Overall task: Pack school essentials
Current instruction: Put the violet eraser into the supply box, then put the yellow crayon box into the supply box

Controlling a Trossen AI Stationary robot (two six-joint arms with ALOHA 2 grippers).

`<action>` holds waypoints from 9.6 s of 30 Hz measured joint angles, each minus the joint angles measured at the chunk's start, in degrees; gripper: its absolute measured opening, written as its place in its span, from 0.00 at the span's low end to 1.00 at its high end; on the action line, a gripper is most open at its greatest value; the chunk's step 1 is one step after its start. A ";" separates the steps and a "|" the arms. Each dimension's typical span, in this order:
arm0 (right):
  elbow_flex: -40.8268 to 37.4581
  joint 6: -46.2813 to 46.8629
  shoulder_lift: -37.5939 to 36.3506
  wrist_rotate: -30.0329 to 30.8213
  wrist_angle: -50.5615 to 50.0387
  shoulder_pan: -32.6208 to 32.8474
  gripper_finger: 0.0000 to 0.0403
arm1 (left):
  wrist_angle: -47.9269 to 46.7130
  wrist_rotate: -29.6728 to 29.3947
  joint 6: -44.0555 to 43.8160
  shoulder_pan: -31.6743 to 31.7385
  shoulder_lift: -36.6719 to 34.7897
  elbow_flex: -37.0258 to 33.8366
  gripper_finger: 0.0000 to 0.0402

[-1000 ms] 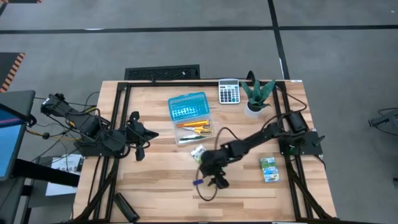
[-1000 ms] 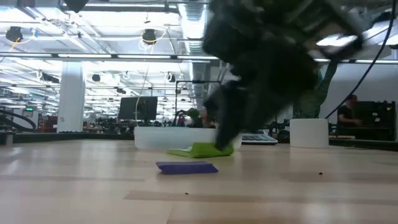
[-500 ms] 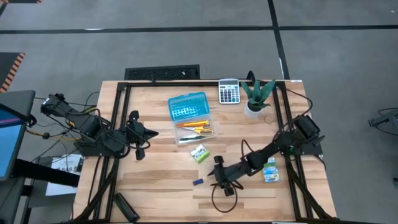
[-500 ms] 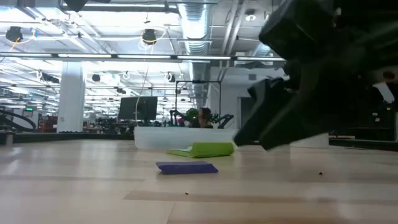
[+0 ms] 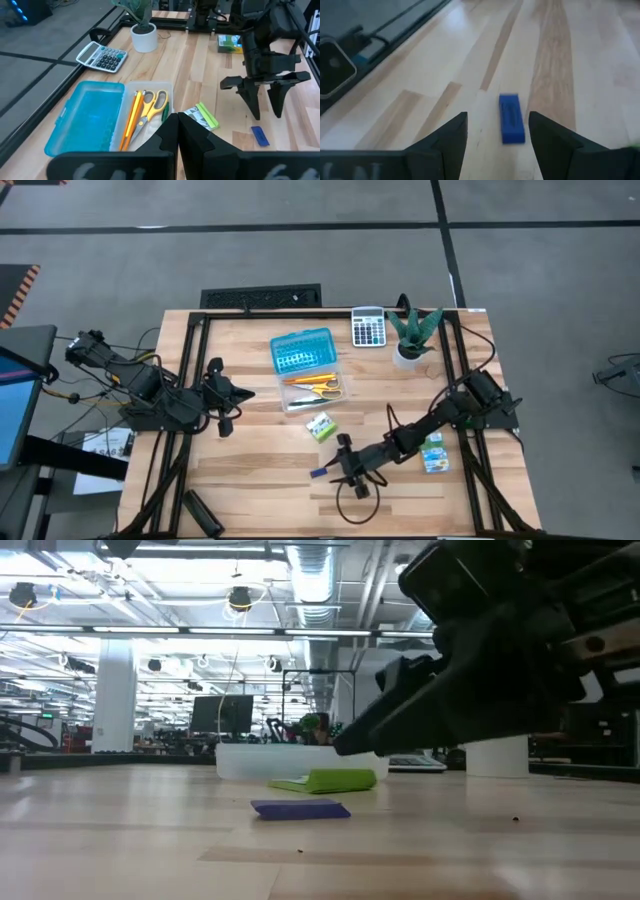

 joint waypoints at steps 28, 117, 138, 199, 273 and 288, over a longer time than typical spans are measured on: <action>0.02 -2.93 -0.04 1.41 2.42 -0.26 0.54 | -0.04 0.02 1.99 -0.02 0.00 0.00 0.00; 5.18 -9.72 0.98 3.04 0.10 -1.66 0.67 | 0.04 -5.76 -1.55 -0.02 0.00 0.00 0.25; 8.13 -1.46 16.47 1.72 5.34 -1.46 0.59 | 0.04 -4.56 -1.53 -0.02 0.00 0.00 0.25; 15.16 -13.22 10.52 -19.78 8.35 -35.95 0.14 | -0.48 -4.33 5.62 0.00 0.00 0.00 0.25; 2.32 79.61 -29.24 -6.01 -97.57 38.38 0.64 | -0.42 -1.90 7.04 0.00 0.00 0.00 0.25; 7.42 77.12 -22.16 2.59 -100.67 38.93 0.64 | -0.42 -1.90 6.42 0.00 0.00 0.00 0.25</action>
